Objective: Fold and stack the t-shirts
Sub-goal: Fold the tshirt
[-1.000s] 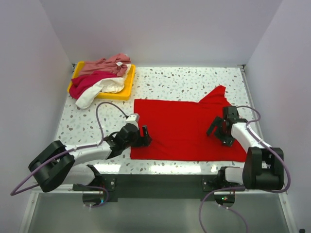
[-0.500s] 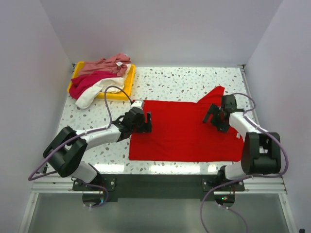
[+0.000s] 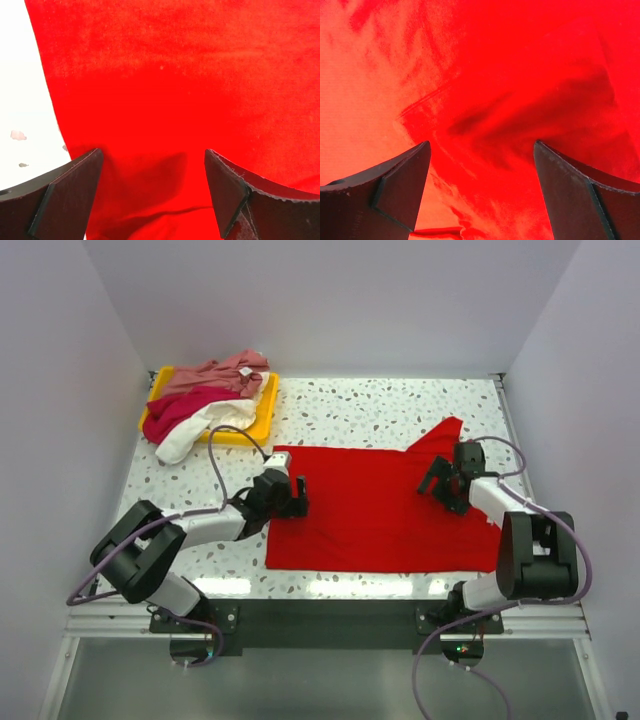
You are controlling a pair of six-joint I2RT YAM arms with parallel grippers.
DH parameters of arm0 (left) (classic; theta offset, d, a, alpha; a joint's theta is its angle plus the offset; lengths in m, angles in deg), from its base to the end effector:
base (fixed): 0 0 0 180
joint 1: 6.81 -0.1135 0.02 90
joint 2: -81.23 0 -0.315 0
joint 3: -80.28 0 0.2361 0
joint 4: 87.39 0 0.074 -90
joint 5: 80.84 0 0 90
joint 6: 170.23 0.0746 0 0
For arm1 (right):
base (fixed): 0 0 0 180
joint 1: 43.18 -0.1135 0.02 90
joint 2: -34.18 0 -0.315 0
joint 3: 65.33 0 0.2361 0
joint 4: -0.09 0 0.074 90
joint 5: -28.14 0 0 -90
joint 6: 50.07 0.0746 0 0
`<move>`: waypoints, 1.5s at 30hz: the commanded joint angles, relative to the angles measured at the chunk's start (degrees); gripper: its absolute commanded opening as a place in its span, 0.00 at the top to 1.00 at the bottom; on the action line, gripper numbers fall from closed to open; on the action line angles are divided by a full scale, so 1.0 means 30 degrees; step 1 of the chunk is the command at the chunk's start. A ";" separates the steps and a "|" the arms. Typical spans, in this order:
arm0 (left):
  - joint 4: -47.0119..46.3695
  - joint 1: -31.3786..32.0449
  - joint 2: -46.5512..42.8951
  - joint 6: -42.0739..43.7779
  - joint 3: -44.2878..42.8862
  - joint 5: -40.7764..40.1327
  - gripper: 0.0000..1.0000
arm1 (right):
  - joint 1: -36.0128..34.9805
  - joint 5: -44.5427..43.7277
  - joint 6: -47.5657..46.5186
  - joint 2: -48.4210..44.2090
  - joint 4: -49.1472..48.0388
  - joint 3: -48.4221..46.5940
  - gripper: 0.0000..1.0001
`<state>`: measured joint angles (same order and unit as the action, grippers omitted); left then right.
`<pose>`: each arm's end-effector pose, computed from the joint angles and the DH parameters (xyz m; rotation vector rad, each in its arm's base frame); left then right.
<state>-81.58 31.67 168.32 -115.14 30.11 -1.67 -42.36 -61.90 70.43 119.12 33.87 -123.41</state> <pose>0.2443 -0.1763 0.1863 -0.0241 2.3400 -0.4337 0.2757 -0.0040 0.1911 0.7130 2.5425 0.1763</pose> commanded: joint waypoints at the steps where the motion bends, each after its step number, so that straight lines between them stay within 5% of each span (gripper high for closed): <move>1: 0.1328 0.0327 -0.0111 -0.0958 0.1792 0.0711 0.13 | 0.0020 -0.0427 0.0878 -0.0012 0.1589 0.2172 0.12; 10: 0.3723 0.1382 -0.2103 -0.2276 0.2410 0.0272 0.13 | 0.0020 -0.1249 0.0439 -0.2415 0.3464 0.1855 0.10; 17: 0.7157 -0.0657 -0.4392 -0.0614 -0.1566 -0.1811 0.03 | 0.0020 -0.1395 -0.0468 -0.4056 0.4695 0.0302 0.09; 23: 0.7071 -0.3538 -0.1291 0.1091 -0.5174 -0.2453 0.05 | 0.0020 -0.0400 -0.0821 -0.4410 0.4666 -0.0577 0.09; 34: 0.6309 -0.4212 0.5127 0.2175 -1.0301 -0.3742 0.31 | 0.0020 0.0889 -0.1319 -0.4497 0.3612 0.0154 0.09; 45: 0.6251 -0.4477 0.8440 0.2352 -1.2268 -0.4476 0.36 | 0.0020 0.1651 -0.1787 -0.5200 0.3757 0.0536 0.09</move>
<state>-61.86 18.88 191.99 -109.17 -4.42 -12.86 -42.39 -58.53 66.54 105.27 45.41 -121.59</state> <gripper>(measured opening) 0.651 0.907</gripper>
